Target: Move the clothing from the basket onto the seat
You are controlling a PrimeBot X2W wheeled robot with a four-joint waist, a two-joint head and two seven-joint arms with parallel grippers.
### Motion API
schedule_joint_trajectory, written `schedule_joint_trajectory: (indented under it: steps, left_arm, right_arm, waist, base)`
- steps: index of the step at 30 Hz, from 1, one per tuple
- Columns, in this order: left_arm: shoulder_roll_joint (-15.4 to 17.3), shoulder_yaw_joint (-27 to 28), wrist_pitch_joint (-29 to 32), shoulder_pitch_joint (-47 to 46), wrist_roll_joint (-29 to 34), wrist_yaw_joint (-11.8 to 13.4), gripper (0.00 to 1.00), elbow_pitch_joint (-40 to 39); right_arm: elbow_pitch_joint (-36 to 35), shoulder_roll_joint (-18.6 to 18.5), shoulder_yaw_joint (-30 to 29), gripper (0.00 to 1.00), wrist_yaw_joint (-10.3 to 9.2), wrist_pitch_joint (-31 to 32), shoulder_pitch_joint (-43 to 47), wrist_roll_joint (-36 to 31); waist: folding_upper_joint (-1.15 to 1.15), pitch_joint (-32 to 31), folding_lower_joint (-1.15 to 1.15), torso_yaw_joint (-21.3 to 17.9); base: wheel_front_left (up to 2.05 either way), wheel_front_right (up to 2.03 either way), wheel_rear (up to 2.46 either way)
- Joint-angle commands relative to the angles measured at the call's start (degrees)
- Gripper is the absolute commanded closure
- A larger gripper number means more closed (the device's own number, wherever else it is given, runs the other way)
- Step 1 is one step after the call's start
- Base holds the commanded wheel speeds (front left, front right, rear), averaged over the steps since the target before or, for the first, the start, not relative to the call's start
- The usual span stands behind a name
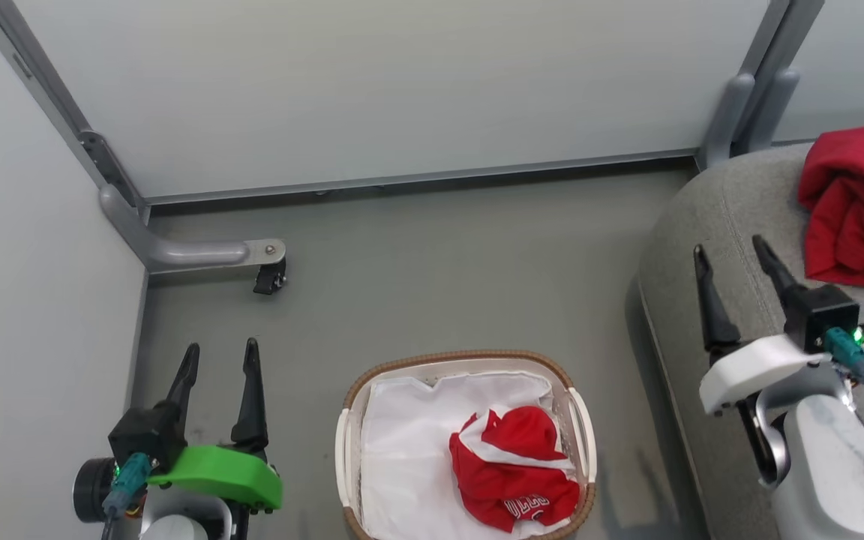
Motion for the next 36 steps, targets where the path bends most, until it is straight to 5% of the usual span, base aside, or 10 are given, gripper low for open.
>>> schedule_joint_trajectory:
  steps: [1,12,36]
  left_arm:
    - [-0.1,0.5,0.0,1.3,0.2,-0.2,0.00,0.0]
    - [-0.1,0.4,0.0,3.9,-1.9,-0.9,0.00,1.3]
    - [-0.1,-1.3,0.0,2.8,-2.9,-0.8,0.00,3.5]
  right_arm:
    - [-0.4,0.6,0.0,0.00,-0.08,-0.3,1.9,0.5]
    - [-1.3,3.0,-1.5,0.00,-0.08,-0.3,8.8,5.5]
    - [0.4,3.0,1.4,0.00,-0.08,-0.3,9.4,8.2]
  waist:
    - [0.00,-2.4,0.01,1.6]
    - [0.00,-4.2,0.01,1.6]
    - [0.00,-4.4,0.01,1.9]
  base:
    - [0.00,0.00,0.00]
    - [0.00,0.00,0.00]
    - [0.00,0.00,0.00]
